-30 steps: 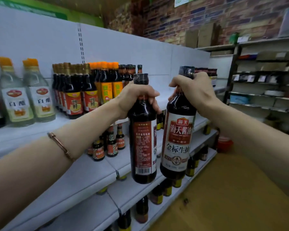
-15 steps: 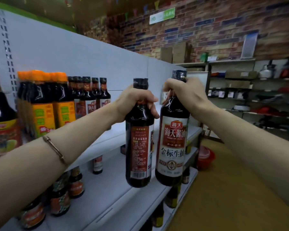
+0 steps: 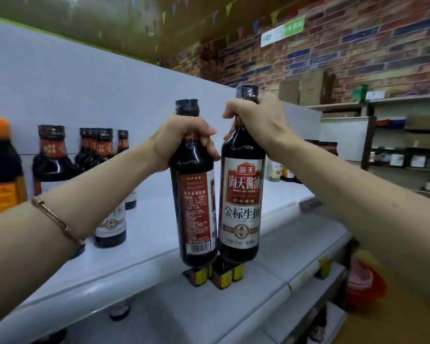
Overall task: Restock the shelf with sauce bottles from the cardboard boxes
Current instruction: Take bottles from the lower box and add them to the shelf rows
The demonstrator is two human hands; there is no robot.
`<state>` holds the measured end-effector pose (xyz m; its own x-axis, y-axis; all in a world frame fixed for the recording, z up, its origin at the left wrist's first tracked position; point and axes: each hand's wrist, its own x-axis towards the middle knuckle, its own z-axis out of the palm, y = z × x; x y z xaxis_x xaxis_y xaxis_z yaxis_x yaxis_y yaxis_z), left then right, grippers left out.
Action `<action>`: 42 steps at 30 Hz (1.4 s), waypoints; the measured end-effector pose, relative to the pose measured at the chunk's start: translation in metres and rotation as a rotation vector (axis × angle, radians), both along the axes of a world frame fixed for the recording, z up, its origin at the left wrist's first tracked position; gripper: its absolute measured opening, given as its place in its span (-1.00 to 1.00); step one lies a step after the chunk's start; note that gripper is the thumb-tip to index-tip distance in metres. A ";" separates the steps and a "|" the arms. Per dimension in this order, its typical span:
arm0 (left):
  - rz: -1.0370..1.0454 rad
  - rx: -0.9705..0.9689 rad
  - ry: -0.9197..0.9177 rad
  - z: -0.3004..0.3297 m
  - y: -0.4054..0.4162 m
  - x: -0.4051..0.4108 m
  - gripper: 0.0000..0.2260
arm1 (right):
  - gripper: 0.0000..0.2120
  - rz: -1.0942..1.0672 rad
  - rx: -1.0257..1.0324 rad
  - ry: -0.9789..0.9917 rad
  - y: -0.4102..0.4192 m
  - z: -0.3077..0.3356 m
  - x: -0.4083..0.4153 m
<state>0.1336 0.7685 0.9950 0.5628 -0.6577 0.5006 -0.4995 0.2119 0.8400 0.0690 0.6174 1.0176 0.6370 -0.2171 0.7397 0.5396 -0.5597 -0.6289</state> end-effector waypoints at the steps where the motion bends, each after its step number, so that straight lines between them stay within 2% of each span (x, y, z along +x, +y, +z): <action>1: 0.035 -0.010 -0.008 0.000 -0.003 0.010 -0.78 | -0.84 0.026 0.002 -0.001 -0.005 0.002 0.017; 9: 0.253 0.034 0.031 -0.002 -0.011 0.083 -0.77 | -0.74 0.176 0.025 -0.006 -0.018 -0.004 0.134; 14: 0.511 0.015 0.007 -0.011 -0.016 0.125 -0.71 | -0.61 0.272 -0.011 0.041 -0.017 -0.011 0.193; 16: 0.616 0.032 -0.031 -0.017 -0.018 0.138 -0.69 | -0.62 0.301 -0.016 0.056 -0.017 -0.019 0.212; 21: 0.807 0.053 -0.046 -0.031 -0.019 0.166 -0.77 | -0.57 0.403 -0.057 0.120 -0.016 -0.036 0.262; 29: 0.973 0.085 -0.081 -0.036 -0.017 0.201 -0.98 | -0.62 0.519 -0.056 0.104 -0.014 -0.060 0.340; 33: 1.179 0.161 -0.161 -0.038 -0.011 0.205 -0.92 | -0.58 0.584 -0.054 0.071 -0.001 -0.065 0.370; 37: 1.328 0.225 -0.251 -0.039 -0.014 0.210 -0.65 | -0.60 0.599 -0.065 0.037 0.013 -0.068 0.383; 42: 1.421 0.228 -0.347 -0.047 -0.005 0.208 -0.67 | -0.64 0.592 -0.091 -0.006 0.017 -0.069 0.393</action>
